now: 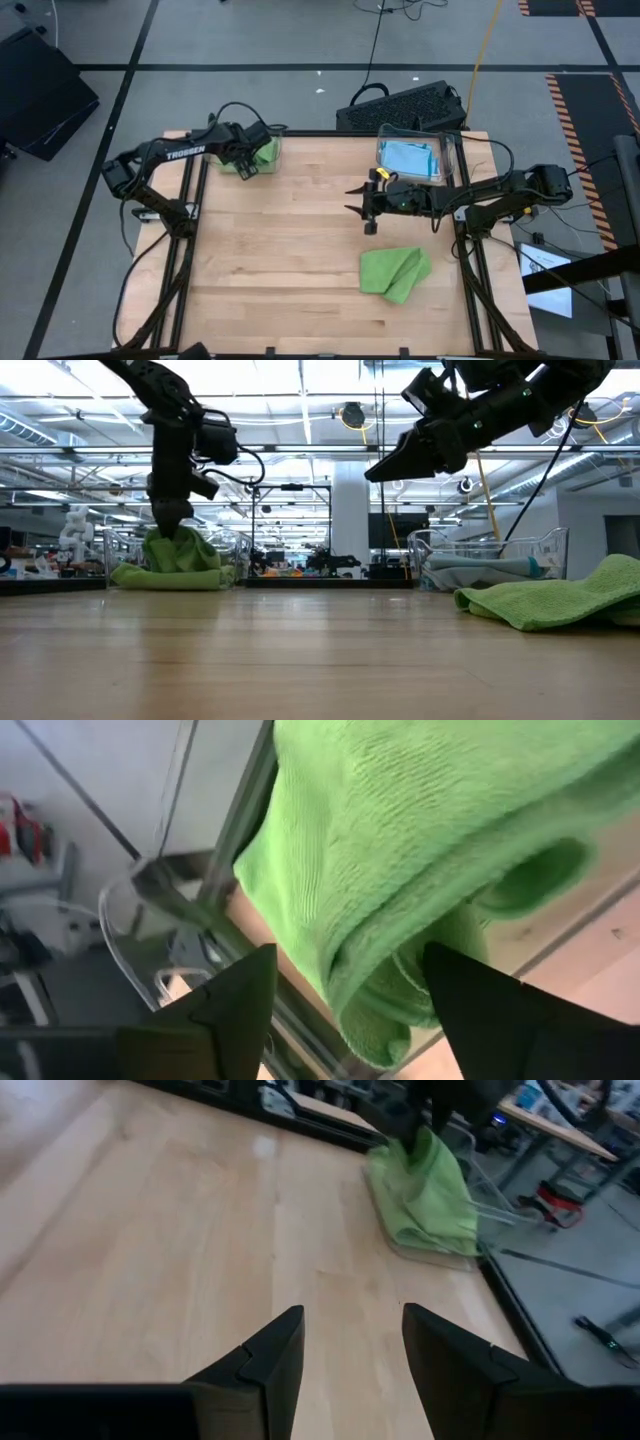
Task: Fold microfiber towels
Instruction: Put the folded green microfiber cloth into the left transparent bin
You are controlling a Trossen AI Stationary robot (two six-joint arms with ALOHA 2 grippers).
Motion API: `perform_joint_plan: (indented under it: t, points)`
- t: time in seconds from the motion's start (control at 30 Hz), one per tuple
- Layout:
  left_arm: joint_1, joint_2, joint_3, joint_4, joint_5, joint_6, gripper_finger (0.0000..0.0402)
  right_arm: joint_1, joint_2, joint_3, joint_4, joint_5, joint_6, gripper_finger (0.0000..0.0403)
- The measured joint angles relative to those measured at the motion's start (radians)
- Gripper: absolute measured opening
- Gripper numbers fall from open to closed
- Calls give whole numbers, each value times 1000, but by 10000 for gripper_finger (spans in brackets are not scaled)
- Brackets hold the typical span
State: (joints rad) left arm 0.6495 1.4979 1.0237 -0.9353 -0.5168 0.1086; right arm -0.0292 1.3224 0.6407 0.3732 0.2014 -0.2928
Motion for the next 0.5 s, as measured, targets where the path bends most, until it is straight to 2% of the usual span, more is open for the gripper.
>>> perform_joint_plan:
  t: [0.17,0.33,0.4,0.5]
  points:
    - [43,0,0,-5,48,-115,225,-5,0,0,10,-47,-1,162]
    - [93,0,0,-30,179,-155,184,-5,0,0,11,-47,-8,162]
    - [93,0,0,-49,175,-108,146,-5,0,0,11,-47,-8,162]
    - [87,0,0,-59,154,12,62,-5,0,0,11,-47,-8,162]
